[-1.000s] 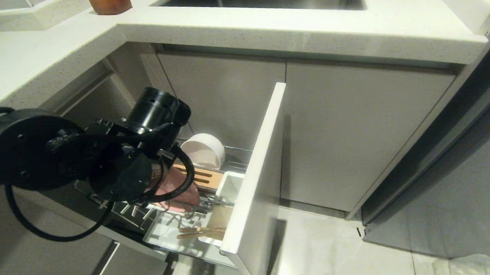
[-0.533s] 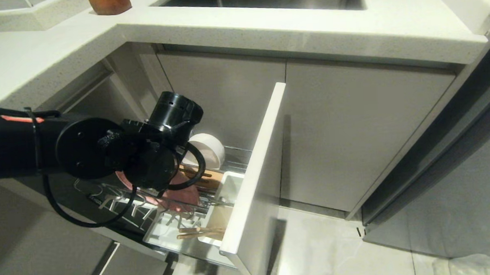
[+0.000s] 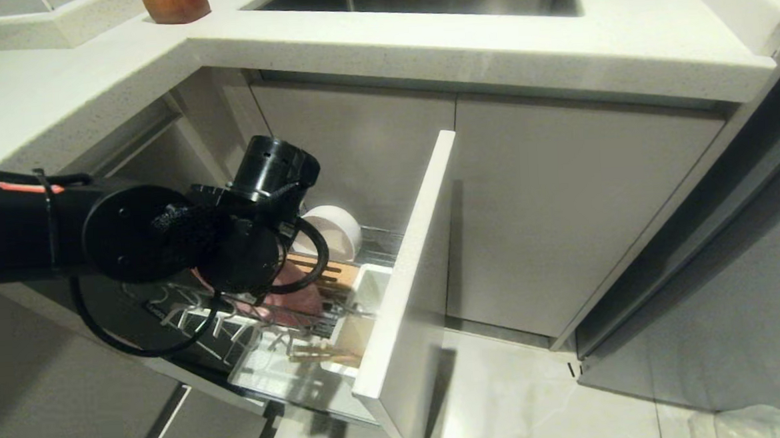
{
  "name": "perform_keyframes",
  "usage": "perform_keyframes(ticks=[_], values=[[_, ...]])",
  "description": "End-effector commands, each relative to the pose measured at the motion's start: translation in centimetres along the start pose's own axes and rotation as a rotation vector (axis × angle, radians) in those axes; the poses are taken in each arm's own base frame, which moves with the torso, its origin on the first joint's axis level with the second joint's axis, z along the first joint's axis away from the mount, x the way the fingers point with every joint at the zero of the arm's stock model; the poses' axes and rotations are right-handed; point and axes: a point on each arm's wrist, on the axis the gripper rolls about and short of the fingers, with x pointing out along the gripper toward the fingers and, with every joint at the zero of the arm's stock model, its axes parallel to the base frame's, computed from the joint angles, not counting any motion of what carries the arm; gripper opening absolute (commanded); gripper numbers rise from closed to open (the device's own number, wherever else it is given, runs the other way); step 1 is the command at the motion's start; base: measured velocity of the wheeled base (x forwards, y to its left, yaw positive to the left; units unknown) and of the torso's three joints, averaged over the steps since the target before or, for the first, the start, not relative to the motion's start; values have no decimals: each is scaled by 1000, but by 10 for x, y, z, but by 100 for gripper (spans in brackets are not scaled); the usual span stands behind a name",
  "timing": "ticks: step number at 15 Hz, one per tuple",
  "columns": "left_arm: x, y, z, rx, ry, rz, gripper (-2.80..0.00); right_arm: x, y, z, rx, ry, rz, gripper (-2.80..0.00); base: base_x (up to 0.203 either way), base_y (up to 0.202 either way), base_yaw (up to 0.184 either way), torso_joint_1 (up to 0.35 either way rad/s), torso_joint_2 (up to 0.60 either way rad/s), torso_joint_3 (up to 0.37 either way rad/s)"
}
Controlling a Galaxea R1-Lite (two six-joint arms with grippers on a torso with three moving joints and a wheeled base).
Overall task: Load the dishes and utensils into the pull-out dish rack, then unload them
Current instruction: Take the plate out of the cupboard
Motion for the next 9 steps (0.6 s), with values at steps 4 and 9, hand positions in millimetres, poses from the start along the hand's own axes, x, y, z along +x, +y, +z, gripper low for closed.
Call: perform_keyframes(ticks=[4,9], values=[[-10,3,7,-13,-18,-12,-280,0,0,0,0,1,2,-280,0,0,0,0,0,0],[-40,1,18,-39,-38,-81,-280,0,0,0,0,2,1,-280,0,0,0,0,0,0]])
